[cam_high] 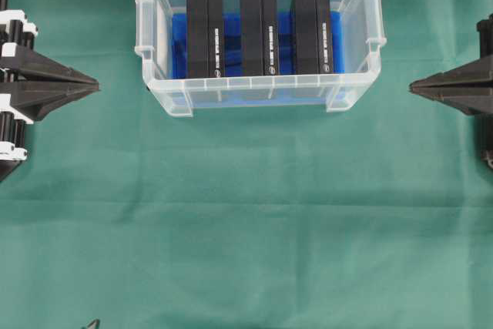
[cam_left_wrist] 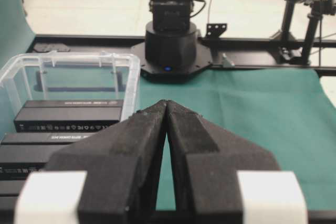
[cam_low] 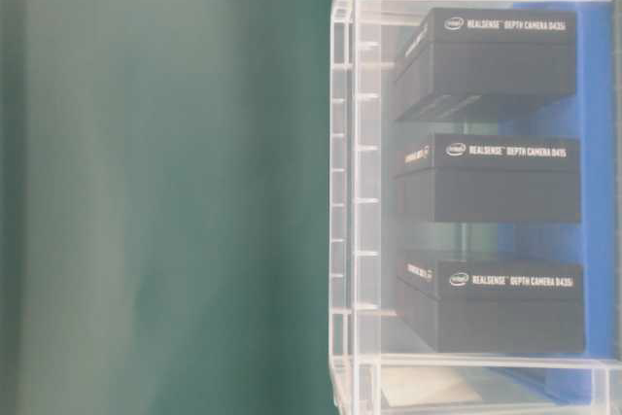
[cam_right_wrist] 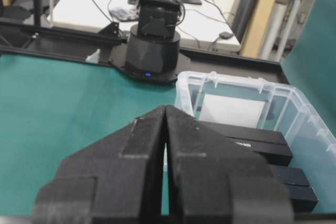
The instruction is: Take the box out of the case with both arms.
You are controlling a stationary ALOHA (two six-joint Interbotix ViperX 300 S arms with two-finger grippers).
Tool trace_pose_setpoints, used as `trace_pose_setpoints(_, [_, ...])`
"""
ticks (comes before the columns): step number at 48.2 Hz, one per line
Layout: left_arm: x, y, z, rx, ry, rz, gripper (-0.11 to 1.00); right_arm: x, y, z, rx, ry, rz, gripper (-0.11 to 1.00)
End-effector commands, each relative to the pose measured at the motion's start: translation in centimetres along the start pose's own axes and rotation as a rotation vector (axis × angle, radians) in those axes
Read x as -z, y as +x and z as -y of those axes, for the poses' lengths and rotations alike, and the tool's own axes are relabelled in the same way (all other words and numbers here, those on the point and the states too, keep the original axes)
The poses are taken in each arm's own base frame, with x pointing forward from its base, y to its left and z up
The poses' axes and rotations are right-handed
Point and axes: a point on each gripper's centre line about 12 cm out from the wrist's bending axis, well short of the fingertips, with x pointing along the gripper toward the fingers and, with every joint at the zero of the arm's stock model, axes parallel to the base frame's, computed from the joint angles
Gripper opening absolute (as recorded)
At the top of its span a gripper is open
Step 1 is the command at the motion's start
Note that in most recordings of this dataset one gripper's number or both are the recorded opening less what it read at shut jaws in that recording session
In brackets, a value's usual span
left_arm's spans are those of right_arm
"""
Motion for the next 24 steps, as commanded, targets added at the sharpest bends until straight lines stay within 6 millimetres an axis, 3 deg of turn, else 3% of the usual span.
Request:
trace_pose_setpoints(1, [-0.9, 0.3, 0.0, 0.004, 0.021, 0.011, 0.02, -0.8, 0.3, 0.1, 0.007, 0.005, 0.018, 0.01])
trace_pose_setpoints(14, [-1.8, 0.0, 0.0, 0.004, 0.020, 0.005, 0.02, -2.3, 0.7, 0.1, 0.007, 0.009, -0.060, 0.01])
trace_pose_setpoints(24, [-5.2, -0.2, 0.0, 0.000, 0.005, 0.029, 0.02, -7.1, 0.9, 0.1, 0.008, 0.038, -0.047, 0.01])
